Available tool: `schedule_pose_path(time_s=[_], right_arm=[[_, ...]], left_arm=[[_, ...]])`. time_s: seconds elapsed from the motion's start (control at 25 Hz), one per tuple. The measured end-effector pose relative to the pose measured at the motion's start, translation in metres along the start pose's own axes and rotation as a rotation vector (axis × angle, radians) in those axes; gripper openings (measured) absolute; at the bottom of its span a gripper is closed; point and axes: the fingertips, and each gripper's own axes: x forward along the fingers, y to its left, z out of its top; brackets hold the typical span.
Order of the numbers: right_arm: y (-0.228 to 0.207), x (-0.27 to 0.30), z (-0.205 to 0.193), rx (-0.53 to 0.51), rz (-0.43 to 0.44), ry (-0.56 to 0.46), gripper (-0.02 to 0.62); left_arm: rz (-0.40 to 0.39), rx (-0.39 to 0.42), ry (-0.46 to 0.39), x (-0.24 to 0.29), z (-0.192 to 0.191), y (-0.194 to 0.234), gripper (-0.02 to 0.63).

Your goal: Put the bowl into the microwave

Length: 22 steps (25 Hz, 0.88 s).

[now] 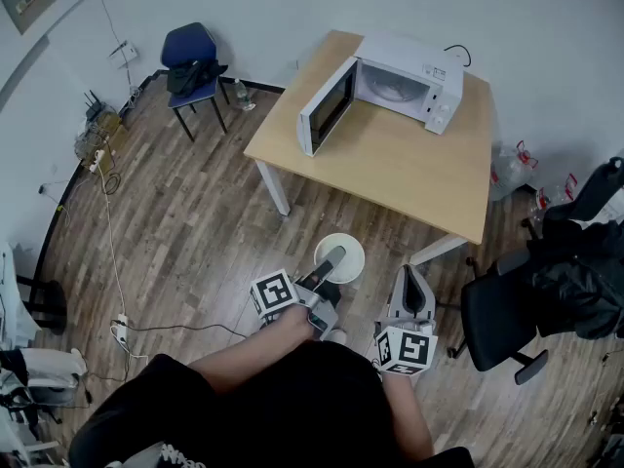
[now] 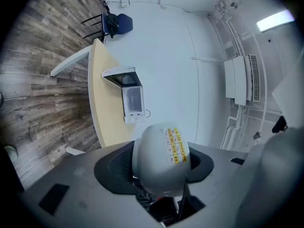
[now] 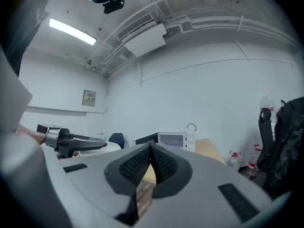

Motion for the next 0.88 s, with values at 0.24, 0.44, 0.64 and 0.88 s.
schedule_pose_path(time_s=[0.24, 0.44, 0.64, 0.88], right_arm=[[-0.008, -0.006, 0.006, -0.01, 0.052, -0.041, 0.06], [-0.019, -0.019, -0.002, -0.001, 0.062, -0.034, 0.061], [-0.02, -0.025, -0.008, 0.036, 0.083, -0.052, 0.061], [-0.024, -0.013, -0.016, 0.033, 0.088, -0.019, 0.061]], left_arm=[[-0.057, -0.041, -0.049, 0.007, -0.008, -0.013, 0.225], [-0.022, -0.04, -0.063, -0.009, -0.02, -0.002, 0.226], [-0.013, -0.045, -0.085, -0.012, -0.019, 0.005, 0.225], [0.014, -0.029, -0.082, 0.002, -0.005, 0.012, 0.226]])
